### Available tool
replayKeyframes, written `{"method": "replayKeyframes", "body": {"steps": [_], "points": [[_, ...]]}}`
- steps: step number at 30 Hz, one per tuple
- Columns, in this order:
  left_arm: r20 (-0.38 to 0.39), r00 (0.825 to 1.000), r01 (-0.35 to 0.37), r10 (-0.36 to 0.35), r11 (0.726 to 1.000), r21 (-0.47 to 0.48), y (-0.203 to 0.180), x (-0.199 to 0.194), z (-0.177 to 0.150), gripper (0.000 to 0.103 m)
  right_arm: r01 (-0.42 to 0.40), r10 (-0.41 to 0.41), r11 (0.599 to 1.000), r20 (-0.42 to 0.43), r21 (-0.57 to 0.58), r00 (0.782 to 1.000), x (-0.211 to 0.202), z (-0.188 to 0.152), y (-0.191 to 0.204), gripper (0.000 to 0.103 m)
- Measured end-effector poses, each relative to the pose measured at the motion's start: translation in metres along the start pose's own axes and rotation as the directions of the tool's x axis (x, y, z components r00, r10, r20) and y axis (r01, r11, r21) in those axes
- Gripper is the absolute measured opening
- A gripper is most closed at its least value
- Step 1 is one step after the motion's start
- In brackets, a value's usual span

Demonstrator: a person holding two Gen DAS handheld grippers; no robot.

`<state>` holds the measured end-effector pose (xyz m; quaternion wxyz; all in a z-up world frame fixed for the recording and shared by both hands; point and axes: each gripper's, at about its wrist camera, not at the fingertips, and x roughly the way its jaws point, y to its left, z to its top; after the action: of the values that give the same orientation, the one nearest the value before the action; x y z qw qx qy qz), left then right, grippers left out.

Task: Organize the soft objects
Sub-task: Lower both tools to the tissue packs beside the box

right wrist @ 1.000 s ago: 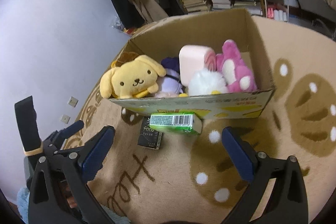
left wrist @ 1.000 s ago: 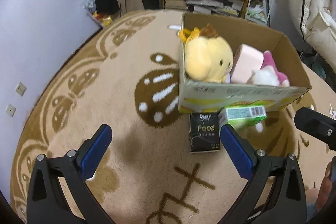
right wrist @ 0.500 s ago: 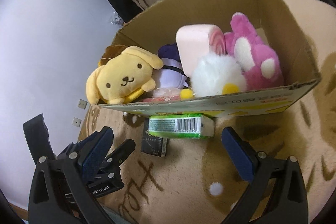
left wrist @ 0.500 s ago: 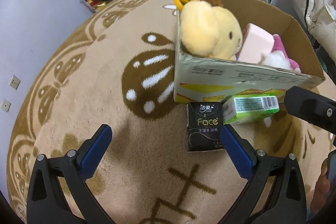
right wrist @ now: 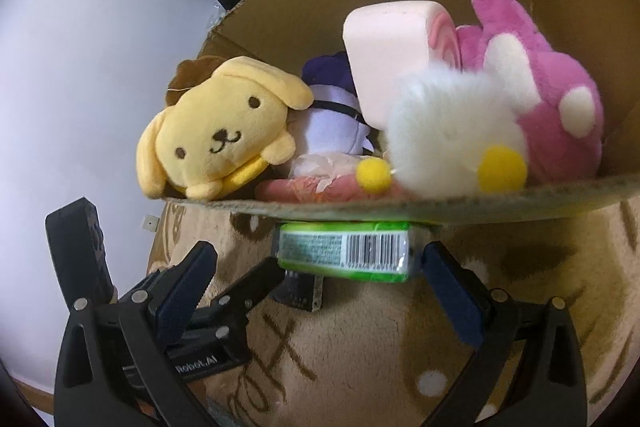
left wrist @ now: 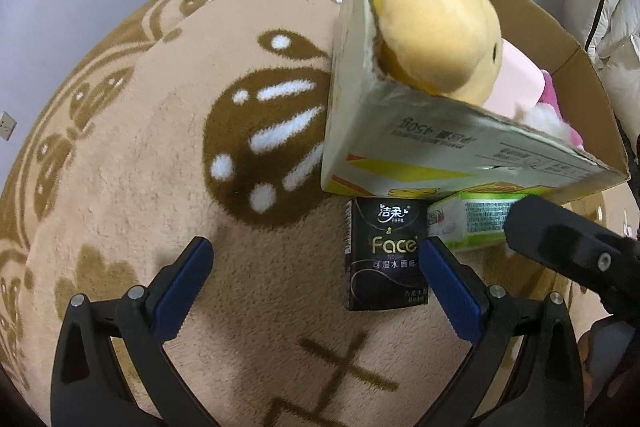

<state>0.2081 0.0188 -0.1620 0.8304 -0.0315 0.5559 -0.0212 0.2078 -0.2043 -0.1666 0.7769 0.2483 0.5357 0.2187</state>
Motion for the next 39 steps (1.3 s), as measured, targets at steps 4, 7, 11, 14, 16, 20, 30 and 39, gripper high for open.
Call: {"method": "replayKeyframes", "body": {"steps": [4,7,11,14,16,20,30,39], "points": [[-0.019,1.0,0.011,-0.011,1.0,0.001,-0.003,0.007,0.0,0.102,0.0,0.0,1.0,-0.01,0.003,1.0,0.006,0.001,-0.005,0.103],[-0.028,0.999,0.019,-0.019,1.0,0.006,-0.004,0.012,0.001,0.102,0.012,-0.011,1.0,-0.018,0.012,1.0,0.012,0.0,-0.01,0.103],[-0.035,0.999,0.018,-0.018,1.0,0.018,-0.008,0.017,0.001,0.102,0.032,-0.032,0.999,-0.008,-0.006,0.999,0.015,0.001,-0.008,0.103],[-0.041,0.999,0.022,-0.021,1.0,0.02,-0.01,0.02,0.001,0.102,0.055,-0.055,0.998,-0.006,-0.015,0.998,0.019,0.002,-0.008,0.103],[-0.047,0.999,0.024,-0.023,0.999,0.027,-0.013,0.021,0.0,0.102,0.065,-0.065,0.998,-0.01,-0.022,0.998,0.02,0.002,-0.006,0.103],[-0.05,0.999,0.015,-0.012,0.999,0.045,-0.018,0.024,0.0,0.102,0.07,-0.07,0.997,-0.015,-0.018,0.997,0.023,-0.002,-0.006,0.103],[-0.056,0.997,-0.042,0.046,0.997,0.068,-0.025,0.032,0.003,0.102,0.142,-0.143,0.989,0.026,0.037,0.989,0.012,-0.004,-0.027,0.103],[-0.037,0.998,-0.057,0.059,0.996,0.063,-0.033,0.033,-0.004,0.099,0.138,-0.14,0.989,0.031,0.057,0.99,0.009,-0.001,-0.032,0.101]]}}
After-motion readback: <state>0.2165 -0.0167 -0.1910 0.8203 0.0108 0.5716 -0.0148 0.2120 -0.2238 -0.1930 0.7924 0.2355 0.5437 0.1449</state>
